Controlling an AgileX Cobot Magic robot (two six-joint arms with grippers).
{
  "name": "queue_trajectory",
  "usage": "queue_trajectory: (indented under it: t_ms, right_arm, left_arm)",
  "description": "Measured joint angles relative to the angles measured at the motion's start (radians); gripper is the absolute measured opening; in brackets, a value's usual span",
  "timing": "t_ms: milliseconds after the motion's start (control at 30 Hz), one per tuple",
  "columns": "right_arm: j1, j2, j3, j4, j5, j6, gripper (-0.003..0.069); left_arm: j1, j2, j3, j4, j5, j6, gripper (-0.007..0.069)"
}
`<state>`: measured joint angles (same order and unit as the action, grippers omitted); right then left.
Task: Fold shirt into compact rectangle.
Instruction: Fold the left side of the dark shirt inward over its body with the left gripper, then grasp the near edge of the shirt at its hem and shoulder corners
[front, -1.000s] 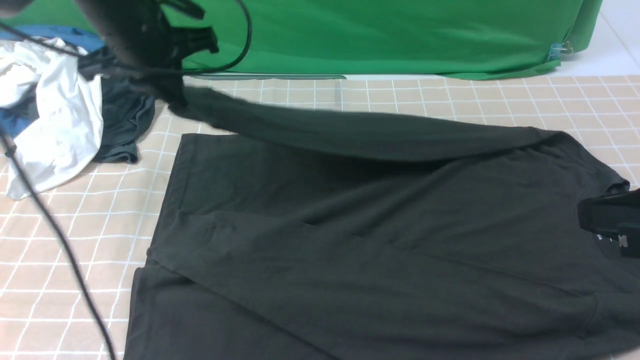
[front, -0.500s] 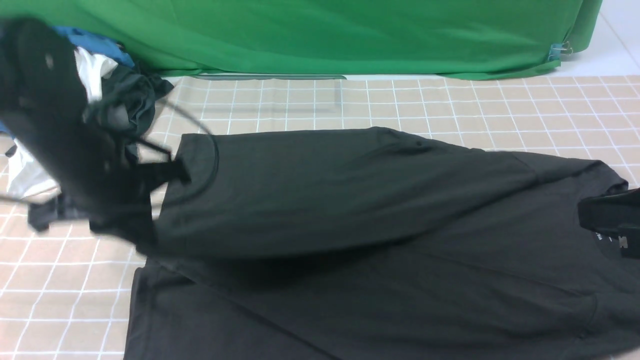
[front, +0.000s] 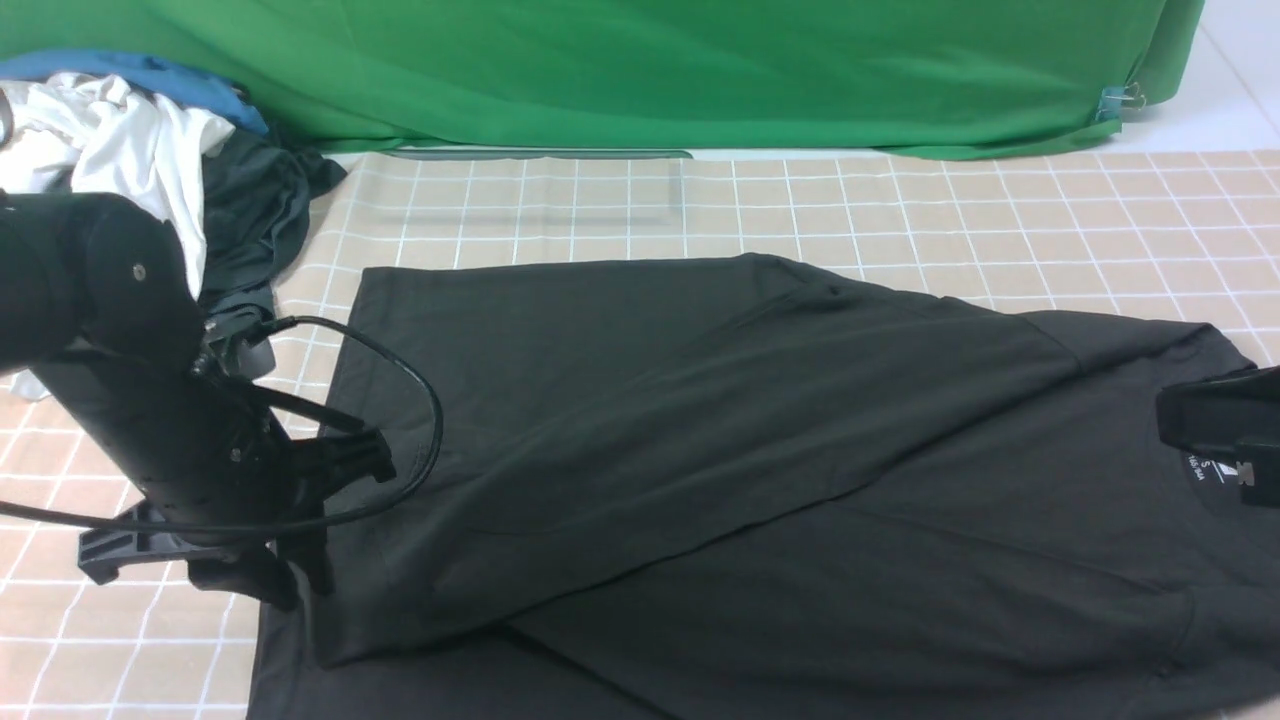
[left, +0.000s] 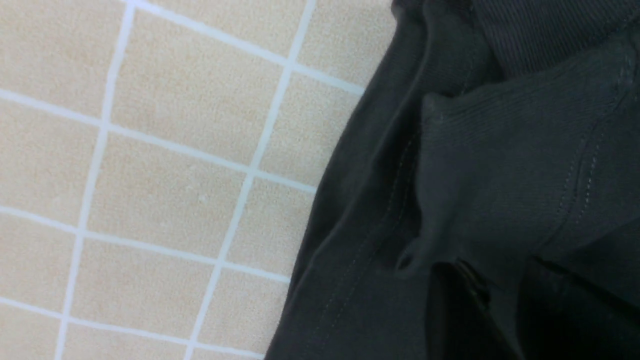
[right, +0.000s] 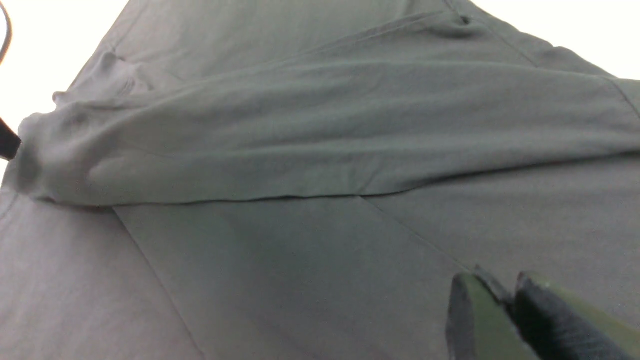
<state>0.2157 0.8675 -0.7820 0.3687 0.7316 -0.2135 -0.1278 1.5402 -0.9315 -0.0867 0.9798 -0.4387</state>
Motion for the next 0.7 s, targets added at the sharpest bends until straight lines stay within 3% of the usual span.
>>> queue_trajectory:
  t_ms: [133,267,500,700]
  right_arm:
    - [0.000,0.000,0.000,0.000,0.000,0.005,0.0144]
    - [0.000,0.005,-0.010,-0.009,0.023,0.052,0.0141]
    - [0.000,0.150,-0.176,-0.146,0.234,0.102,0.0036]
    - [0.000,0.285,-0.286,-0.289,0.298,0.172,0.0036]
  left_arm:
    - [0.000,0.000,0.000,0.028,0.000,0.030,0.0295]
    - [0.000,-0.013,0.000,0.076,-0.009,0.049,0.0294]
    - [0.015,-0.062,-0.146,0.079,0.004,0.043,0.0041]
    - [0.108,-0.005,-0.326,0.058,0.062,0.044,0.0013]
